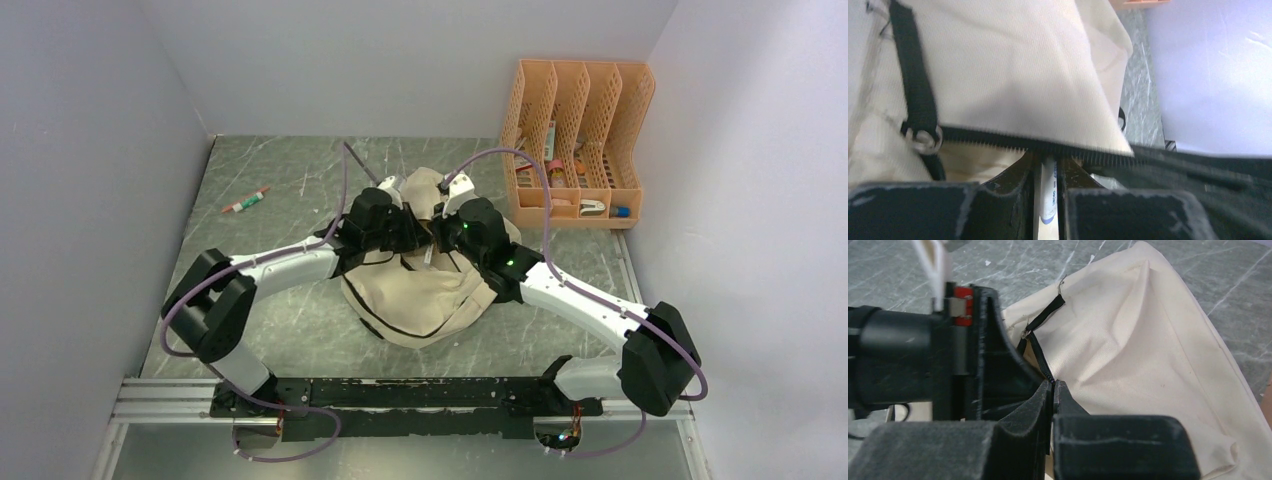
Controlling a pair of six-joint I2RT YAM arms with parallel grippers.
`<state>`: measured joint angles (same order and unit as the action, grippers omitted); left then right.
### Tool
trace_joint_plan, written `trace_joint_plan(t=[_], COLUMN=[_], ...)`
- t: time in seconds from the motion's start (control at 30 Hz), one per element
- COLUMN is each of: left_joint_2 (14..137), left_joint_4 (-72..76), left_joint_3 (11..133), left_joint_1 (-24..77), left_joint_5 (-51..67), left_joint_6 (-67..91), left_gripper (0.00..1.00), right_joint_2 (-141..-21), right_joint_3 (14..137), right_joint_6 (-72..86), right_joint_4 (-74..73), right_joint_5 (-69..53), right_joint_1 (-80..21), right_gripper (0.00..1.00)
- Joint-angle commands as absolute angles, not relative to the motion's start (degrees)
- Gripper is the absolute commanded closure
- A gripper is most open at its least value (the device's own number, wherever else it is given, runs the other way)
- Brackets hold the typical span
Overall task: Pack the student bag
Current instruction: Place the stationery in the student bag.
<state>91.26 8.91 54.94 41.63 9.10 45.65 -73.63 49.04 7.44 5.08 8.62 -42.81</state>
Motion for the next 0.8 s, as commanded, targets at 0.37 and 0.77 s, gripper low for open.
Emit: trace_joint_plan(t=[0.37,0.77], left_joint_2=[100.99,89.08], left_joint_4=[17.53,8.34], left_joint_3=[63.77,57.17], left_joint_1=[41.88,41.91], left_joint_5=[8.42,7.56], left_joint_6=[45.8,36.32], left_gripper=[0.63,0.59], right_joint_2=[-71.19,-71.21], right_joint_3=[49.01,48.46], right_joint_6=[10.52,9.62], right_joint_4=[8.25,9.02], right_joint_5=[6.84,7.88], right_joint_1=[-42.76,-42.74], right_gripper=[1.0,1.0])
